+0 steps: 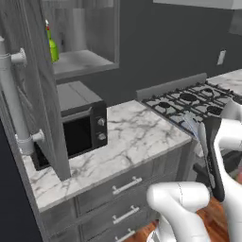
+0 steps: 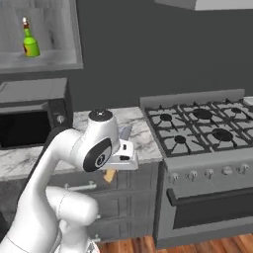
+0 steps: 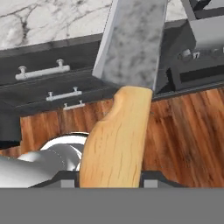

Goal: Move the cutting board and knife to the sink. Then move spray from the cabinet to the counter.

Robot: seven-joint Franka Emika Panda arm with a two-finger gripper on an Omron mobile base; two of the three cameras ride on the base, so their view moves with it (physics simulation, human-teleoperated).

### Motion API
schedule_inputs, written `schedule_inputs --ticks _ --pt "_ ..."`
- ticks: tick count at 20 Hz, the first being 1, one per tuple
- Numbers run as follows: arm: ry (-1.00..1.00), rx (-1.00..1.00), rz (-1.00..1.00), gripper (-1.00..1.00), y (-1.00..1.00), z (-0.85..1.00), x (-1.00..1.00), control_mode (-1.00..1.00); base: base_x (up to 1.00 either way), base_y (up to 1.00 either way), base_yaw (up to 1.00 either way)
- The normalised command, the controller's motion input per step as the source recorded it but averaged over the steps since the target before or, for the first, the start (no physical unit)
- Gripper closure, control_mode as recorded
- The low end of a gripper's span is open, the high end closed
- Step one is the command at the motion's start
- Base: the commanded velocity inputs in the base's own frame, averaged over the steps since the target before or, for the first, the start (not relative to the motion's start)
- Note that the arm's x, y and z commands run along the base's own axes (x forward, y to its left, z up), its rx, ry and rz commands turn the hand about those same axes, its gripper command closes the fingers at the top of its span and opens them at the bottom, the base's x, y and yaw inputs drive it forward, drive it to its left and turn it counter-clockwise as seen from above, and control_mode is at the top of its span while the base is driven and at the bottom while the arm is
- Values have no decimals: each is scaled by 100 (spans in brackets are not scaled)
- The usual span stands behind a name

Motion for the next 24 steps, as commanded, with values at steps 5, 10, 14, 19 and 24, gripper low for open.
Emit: schedule_inputs --ticks 5,10,14,19,24 --pt "0 0 0 100 0 0 0 100 0 8 -93" --pt "0 0 0 100 0 0 0 100 1 1 -88" --pt "0 0 0 100 0 0 0 100 3 0 -84" --pt "0 0 0 100 0 0 0 100 4 0 -84" --pt "0 0 0 100 0 0 0 100 14 0 -74"
